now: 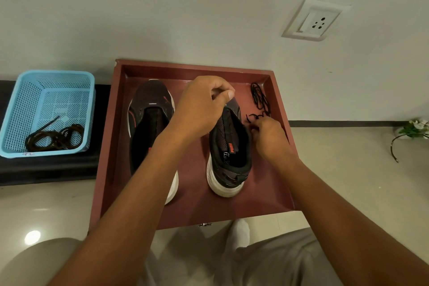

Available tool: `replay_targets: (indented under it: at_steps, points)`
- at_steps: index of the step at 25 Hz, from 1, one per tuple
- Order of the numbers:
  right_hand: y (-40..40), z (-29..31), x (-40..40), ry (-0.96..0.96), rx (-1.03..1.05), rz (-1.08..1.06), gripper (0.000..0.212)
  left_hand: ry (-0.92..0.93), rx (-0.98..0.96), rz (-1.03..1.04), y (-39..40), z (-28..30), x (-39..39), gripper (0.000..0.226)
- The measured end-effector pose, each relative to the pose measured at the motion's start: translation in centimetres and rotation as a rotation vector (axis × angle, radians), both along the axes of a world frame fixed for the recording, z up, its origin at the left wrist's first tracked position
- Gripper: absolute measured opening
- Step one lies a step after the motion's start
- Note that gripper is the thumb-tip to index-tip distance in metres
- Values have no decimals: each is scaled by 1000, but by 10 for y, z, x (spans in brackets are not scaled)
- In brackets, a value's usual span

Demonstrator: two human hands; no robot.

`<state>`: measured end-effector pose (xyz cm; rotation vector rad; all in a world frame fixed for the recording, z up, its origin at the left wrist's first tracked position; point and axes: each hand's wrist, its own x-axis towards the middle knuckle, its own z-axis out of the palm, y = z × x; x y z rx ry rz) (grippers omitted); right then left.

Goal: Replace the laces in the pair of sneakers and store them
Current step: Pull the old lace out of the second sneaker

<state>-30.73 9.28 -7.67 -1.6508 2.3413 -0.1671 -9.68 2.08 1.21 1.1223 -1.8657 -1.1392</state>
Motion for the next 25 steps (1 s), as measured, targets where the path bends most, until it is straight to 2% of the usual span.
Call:
replay_targets:
  at_steps: [3, 8, 12, 16, 21, 25]
  points:
    - [-5, 4, 2, -43, 6, -77, 36, -27, -25, -8, -2, -2, 0, 12]
    - [-5, 31, 13, -156, -158, -119, 26, -122, -52, -13, -2, -6, 6, 16]
    - [-6, 65, 29, -214, -232, -12, 36, -278, -136, -27, -2, -8, 23, 38]
    - [-20, 80, 48, -239, -191, 104, 62, -525, -139, -29, 0, 1, 43, 70]
    - [-27, 83, 79, -202, -163, 248, 70, -644, -128, -24, 5, 6, 72, 78]
    - [-34, 86, 107, -136, -129, 319, 73, -710, -120, 13, 9, 5, 104, 73]
